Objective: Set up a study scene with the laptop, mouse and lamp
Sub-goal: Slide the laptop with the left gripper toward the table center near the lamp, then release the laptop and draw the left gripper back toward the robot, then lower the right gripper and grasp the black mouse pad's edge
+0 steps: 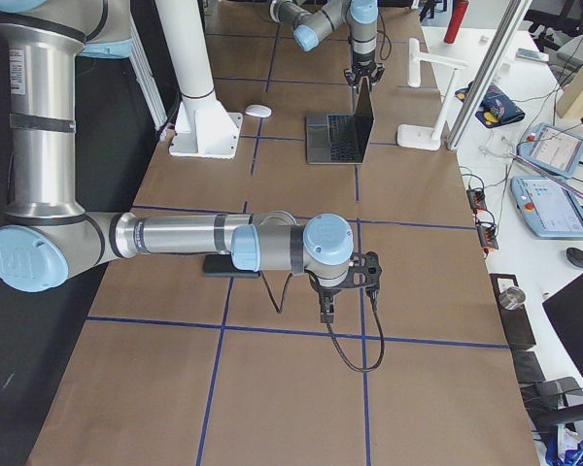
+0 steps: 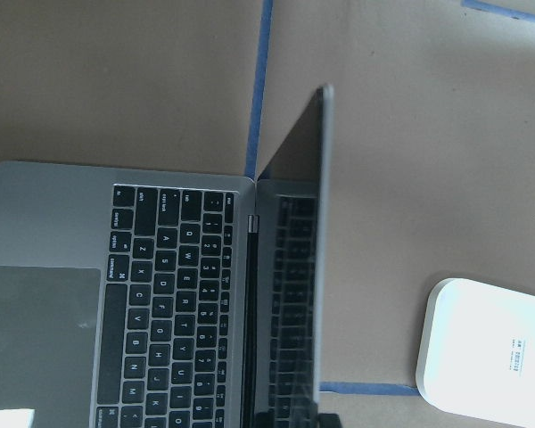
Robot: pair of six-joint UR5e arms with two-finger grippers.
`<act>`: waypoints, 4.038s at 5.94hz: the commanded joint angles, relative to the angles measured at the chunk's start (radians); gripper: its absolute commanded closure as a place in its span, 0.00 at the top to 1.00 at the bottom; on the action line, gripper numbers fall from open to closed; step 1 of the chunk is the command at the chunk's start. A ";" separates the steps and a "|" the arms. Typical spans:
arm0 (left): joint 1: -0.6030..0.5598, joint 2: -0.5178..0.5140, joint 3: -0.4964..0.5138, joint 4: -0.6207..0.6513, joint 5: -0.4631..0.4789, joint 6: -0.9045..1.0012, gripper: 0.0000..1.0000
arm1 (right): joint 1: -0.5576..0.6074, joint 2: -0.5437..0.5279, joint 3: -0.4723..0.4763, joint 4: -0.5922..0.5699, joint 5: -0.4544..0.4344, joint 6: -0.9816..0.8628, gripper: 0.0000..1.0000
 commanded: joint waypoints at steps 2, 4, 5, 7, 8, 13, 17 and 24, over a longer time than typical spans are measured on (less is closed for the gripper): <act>-0.007 0.018 -0.025 0.011 0.005 0.097 1.00 | 0.000 0.003 0.008 0.002 -0.002 0.000 1.00; -0.010 0.274 -0.400 0.031 -0.002 0.405 1.00 | 0.000 0.024 0.026 0.002 -0.003 0.003 1.00; -0.012 0.372 -0.551 0.042 -0.005 0.499 1.00 | 0.000 0.026 0.026 0.002 -0.002 0.017 1.00; 0.005 0.447 -0.719 0.076 -0.003 0.652 1.00 | -0.005 0.049 0.068 -0.003 -0.011 0.069 1.00; 0.072 0.463 -0.723 0.077 0.008 0.686 1.00 | -0.029 0.054 0.094 -0.006 -0.009 0.142 1.00; 0.114 0.590 -0.793 -0.012 -0.034 0.851 1.00 | -0.262 -0.076 0.365 0.015 -0.012 0.436 1.00; 0.190 0.675 -0.835 -0.013 -0.034 0.970 1.00 | -0.707 -0.196 0.364 0.431 -0.259 1.038 1.00; 0.218 0.664 -0.834 -0.015 -0.028 0.969 1.00 | -0.969 -0.414 0.156 0.895 -0.340 1.103 1.00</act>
